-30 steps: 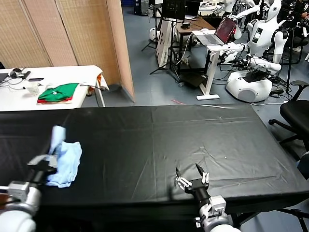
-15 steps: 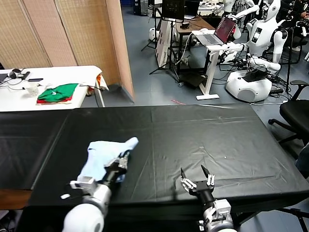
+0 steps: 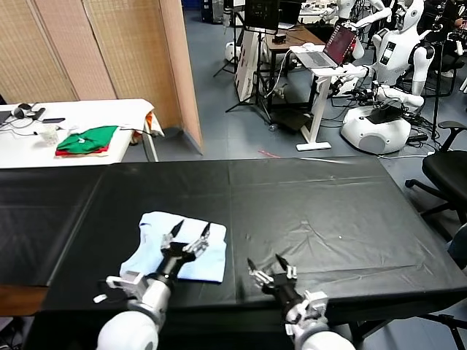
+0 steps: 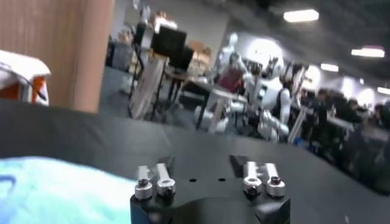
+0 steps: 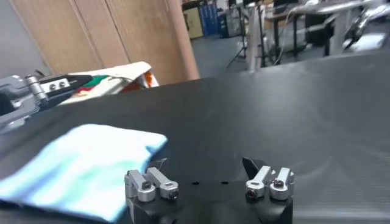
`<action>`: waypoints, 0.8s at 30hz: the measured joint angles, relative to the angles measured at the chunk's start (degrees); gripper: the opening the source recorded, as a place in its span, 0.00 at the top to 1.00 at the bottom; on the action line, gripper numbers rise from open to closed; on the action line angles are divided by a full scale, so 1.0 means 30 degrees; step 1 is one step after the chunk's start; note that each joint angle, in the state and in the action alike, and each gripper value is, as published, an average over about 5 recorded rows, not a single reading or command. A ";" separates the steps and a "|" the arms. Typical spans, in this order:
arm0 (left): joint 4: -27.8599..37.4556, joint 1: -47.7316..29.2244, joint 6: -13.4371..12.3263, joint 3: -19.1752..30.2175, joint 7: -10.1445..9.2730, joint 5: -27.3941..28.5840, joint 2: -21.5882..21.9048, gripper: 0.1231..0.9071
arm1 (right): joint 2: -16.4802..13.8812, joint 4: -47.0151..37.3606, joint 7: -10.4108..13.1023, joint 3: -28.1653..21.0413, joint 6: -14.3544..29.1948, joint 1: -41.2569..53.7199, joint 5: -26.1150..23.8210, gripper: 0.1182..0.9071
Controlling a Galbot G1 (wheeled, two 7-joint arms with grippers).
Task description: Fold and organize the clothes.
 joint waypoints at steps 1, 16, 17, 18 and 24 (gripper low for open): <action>-0.0046 0.0093 -0.0178 -0.0213 0.0001 0.0242 0.0108 0.01 | 0.0100 -0.0267 -0.0005 -0.0211 -0.0005 0.0312 0.0071 0.00; -0.0536 0.2231 -0.1569 -0.2840 0.0079 0.1940 -0.0239 0.00 | 0.1343 -0.4152 0.0277 -0.2158 -0.0756 0.4064 0.3230 0.16; -0.0553 0.2354 -0.1636 -0.2983 0.0079 0.1961 -0.0286 0.00 | 0.1388 -0.4280 0.0273 -0.2182 -0.0782 0.4141 0.3336 0.21; -0.0579 0.2482 -0.1704 -0.3119 0.0079 0.1978 -0.0331 0.00 | 0.1419 -0.4371 0.0268 -0.2200 -0.0798 0.4195 0.3403 0.28; -0.0648 0.3011 -0.1979 -0.3688 0.0102 0.1968 -0.0439 0.00 | 0.1361 -0.4257 0.0348 -0.2073 -0.1081 0.4104 0.3520 0.73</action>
